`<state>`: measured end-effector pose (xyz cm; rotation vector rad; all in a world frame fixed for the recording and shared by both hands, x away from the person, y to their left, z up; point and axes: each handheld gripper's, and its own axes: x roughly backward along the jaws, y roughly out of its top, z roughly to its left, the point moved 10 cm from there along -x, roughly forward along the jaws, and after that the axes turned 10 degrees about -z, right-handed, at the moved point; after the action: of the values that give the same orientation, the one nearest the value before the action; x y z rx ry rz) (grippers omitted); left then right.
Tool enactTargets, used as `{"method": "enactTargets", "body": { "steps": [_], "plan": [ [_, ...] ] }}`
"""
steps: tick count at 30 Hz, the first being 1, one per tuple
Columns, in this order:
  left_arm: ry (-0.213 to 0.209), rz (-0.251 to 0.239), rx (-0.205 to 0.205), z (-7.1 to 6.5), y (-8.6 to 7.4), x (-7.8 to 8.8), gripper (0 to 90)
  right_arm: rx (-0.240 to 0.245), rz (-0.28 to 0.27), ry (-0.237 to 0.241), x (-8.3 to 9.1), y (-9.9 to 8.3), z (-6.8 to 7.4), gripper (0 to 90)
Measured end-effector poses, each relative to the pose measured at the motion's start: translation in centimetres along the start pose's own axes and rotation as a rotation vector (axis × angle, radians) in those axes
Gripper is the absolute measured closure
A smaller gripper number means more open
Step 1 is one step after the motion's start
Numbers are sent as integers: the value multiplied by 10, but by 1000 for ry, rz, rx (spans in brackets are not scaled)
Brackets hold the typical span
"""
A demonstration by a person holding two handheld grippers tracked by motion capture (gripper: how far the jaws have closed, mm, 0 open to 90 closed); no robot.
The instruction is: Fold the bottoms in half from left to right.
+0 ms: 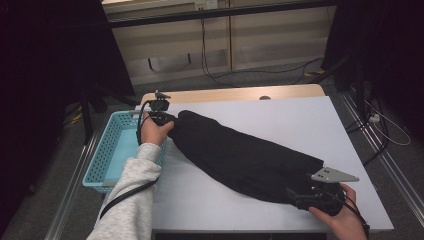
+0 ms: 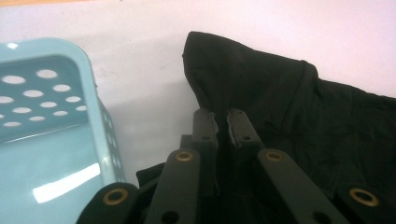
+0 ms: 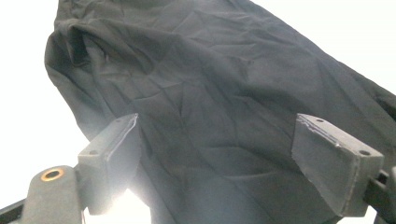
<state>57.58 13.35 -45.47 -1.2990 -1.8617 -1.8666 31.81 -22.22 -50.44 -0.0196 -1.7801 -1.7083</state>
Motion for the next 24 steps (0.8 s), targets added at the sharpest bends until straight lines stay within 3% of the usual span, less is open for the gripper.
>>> {"method": "enactTargets", "body": {
  "steps": [12, 24],
  "plan": [
    [12, -5, 7, 6, 7, 8, 835, -10, -8, 1, -3, 3, -2, 154],
    [17, -7, 19, 8, 11, 13, 835, 0, -12, 27, -11, 8, 6, 152]
  ]
}}
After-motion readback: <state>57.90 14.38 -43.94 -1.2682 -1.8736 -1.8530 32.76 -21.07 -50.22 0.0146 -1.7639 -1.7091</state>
